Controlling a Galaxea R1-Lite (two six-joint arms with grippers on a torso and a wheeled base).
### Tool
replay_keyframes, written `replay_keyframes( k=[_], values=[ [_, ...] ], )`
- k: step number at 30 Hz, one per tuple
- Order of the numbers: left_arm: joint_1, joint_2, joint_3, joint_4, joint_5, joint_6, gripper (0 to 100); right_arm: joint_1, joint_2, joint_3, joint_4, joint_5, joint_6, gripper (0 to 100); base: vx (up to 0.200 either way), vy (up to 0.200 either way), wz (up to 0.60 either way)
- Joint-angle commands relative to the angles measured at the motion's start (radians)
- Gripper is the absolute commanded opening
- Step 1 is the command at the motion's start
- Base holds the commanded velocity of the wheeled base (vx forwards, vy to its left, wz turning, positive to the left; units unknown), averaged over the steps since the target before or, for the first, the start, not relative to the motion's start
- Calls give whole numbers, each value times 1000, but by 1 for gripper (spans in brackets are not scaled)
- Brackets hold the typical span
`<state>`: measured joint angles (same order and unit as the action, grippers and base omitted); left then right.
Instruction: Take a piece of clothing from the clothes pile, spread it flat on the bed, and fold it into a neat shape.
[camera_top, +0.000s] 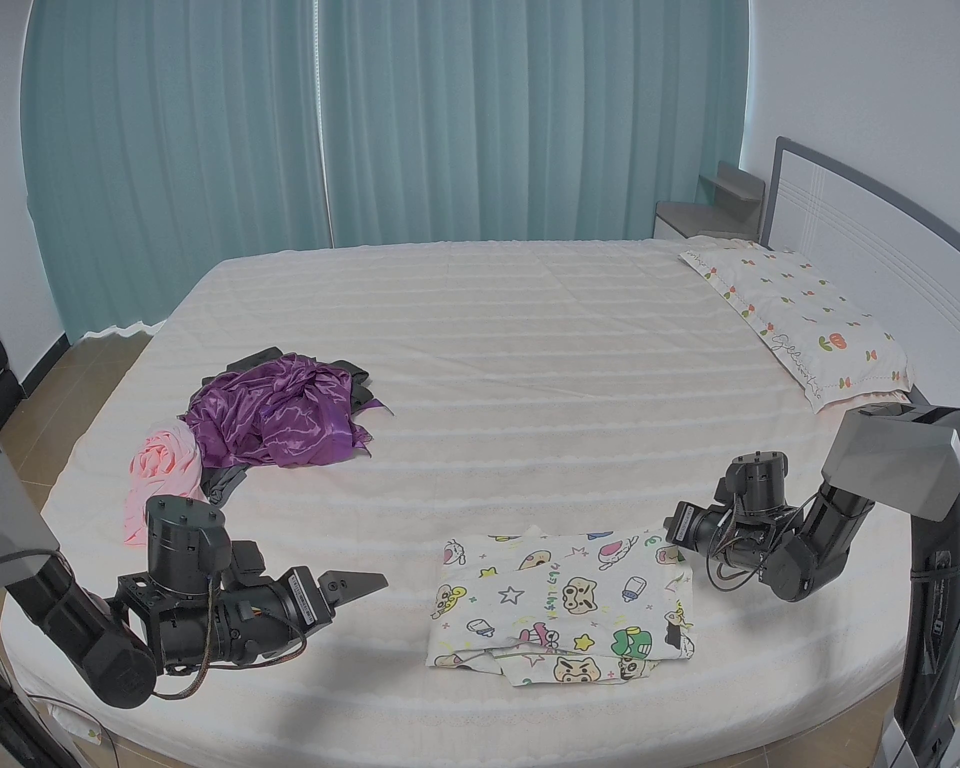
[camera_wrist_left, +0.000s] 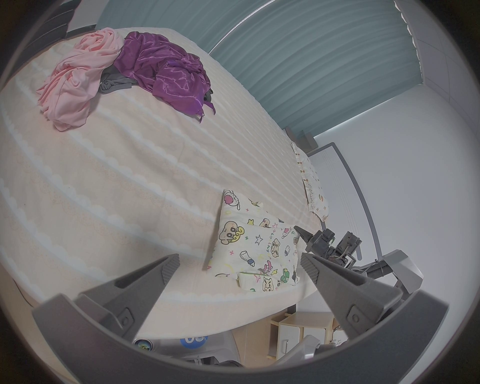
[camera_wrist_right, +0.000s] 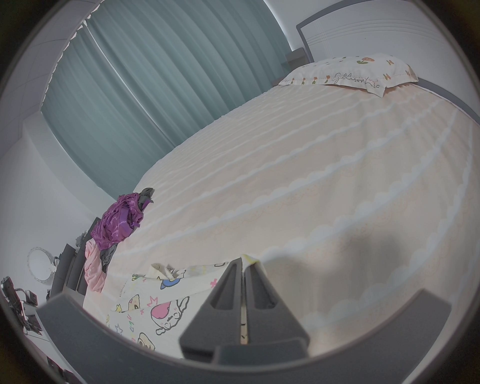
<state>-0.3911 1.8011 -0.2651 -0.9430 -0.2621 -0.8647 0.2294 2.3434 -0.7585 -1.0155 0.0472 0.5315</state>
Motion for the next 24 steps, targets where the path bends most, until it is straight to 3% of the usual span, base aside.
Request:
replay_keyframes(
  k=[1, 6, 11, 18, 24],
  values=[
    [0, 0, 0, 0, 0, 0, 100, -1, -1, -1, 3, -1, 1, 100, 0, 0, 0],
    [0, 1, 0, 0, 0, -2, 100, -5, -42, 36, 8, -1, 1, 100, 0, 0, 0],
    [0, 0, 0, 0, 0, -2, 100, -1, -134, 189, -1, 13, 1, 100, 0, 0, 0],
    [0, -3, 1, 0, 0, -2, 100, 68, -211, 416, -18, 36, -7, 100, 0, 0, 0],
    [0, -6, 1, 0, 0, -2, 100, 166, -202, 548, -136, 45, 2, 100, 0, 0, 0]
  ],
)
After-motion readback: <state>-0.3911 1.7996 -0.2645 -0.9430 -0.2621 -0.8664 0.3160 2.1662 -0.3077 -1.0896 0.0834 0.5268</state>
